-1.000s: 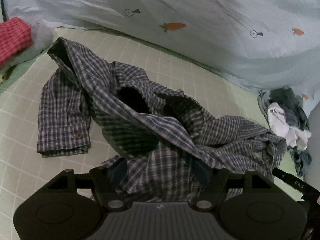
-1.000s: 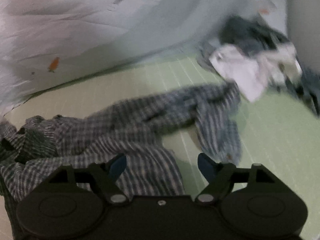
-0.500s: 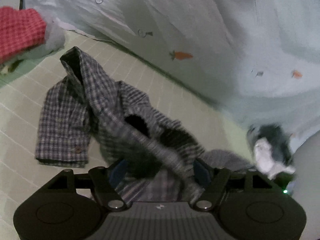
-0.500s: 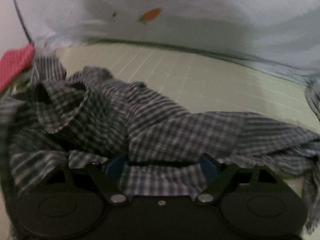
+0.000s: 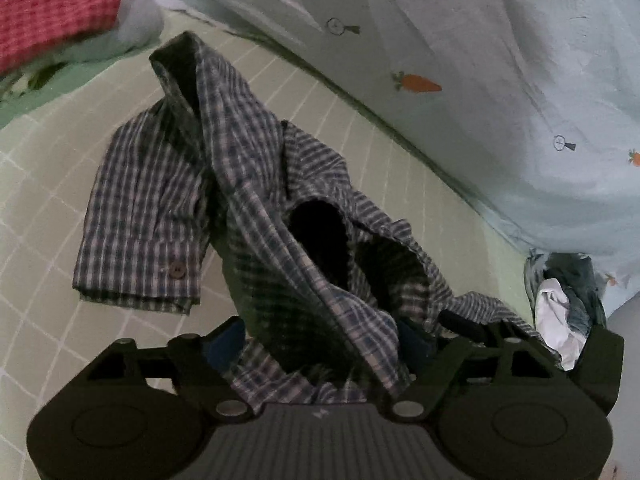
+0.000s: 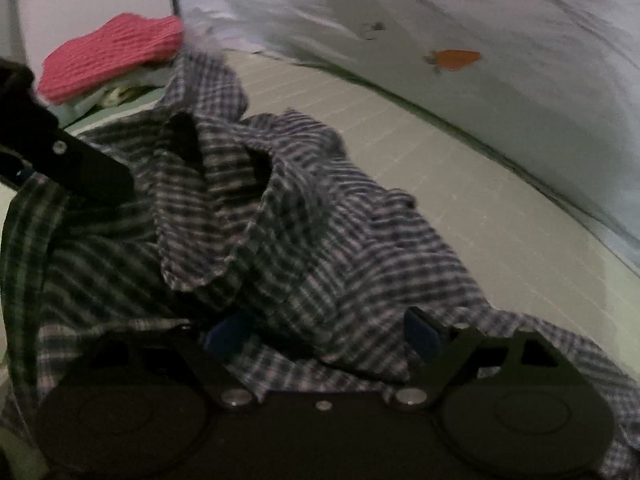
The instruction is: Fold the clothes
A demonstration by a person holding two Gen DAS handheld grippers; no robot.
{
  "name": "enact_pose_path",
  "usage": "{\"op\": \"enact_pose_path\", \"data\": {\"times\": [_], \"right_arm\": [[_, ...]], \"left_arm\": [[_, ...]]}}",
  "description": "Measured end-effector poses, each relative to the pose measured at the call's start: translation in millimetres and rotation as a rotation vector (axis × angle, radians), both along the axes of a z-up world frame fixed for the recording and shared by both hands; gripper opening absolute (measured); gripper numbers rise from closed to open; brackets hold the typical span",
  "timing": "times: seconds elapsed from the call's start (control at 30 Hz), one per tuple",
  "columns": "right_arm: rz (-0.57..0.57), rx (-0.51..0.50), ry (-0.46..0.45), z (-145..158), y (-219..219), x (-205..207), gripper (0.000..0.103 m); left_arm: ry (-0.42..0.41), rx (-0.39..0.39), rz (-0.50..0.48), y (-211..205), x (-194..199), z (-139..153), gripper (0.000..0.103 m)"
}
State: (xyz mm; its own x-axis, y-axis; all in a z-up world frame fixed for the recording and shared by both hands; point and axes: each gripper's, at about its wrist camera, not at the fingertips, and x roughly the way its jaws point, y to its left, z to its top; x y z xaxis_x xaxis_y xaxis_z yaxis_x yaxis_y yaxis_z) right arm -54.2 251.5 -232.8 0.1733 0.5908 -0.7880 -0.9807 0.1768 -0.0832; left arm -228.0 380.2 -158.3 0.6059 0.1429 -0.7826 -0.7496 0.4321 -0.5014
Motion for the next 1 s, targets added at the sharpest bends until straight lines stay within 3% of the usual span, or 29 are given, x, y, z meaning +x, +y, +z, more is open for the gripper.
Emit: {"op": "enact_pose_path", "data": {"times": [0.27,0.4,0.47,0.63,0.73,0.87,0.9,1.0], "right_arm": [[0.101,-0.03,0.01,-9.6,10.4,-7.5,0.084],[0.08,-0.03,0.091,-14.0,15.0,2.8,0.055],[0.062,-0.024,0.132,-16.2,16.9,8.0,0.052],[0.038,-0.01,0.144,-15.1,15.0,14.2,0.032],[0.029,0.002,0.159,-13.9,14.0,19.9,0.027],[0.029,0.018,0.167,-6.8,15.9,28.3,0.019],[0.039,0.024,0.17,-2.7,16.5,32.4,0.017],[0.036,0.084,0.155,19.4,22.6,60.2,0.014]], "left_arm": [[0.081,-0.032,0.019,8.1,3.0,-20.3,0.059],[0.109,-0.057,0.016,10.3,5.0,-30.4,0.051],[0.127,-0.056,0.009,9.7,5.6,-33.9,0.05],[0.17,-0.051,-0.002,7.8,5.6,-38.5,0.048],[0.183,-0.056,-0.005,8.5,3.7,-41.2,0.043],[0.203,-0.063,-0.006,9.5,1.2,-44.7,0.028],[0.211,-0.066,-0.002,10.0,0.1,-45.6,0.022],[0.219,-0.07,0.016,12.8,-2.7,-46.0,0.017]]}}
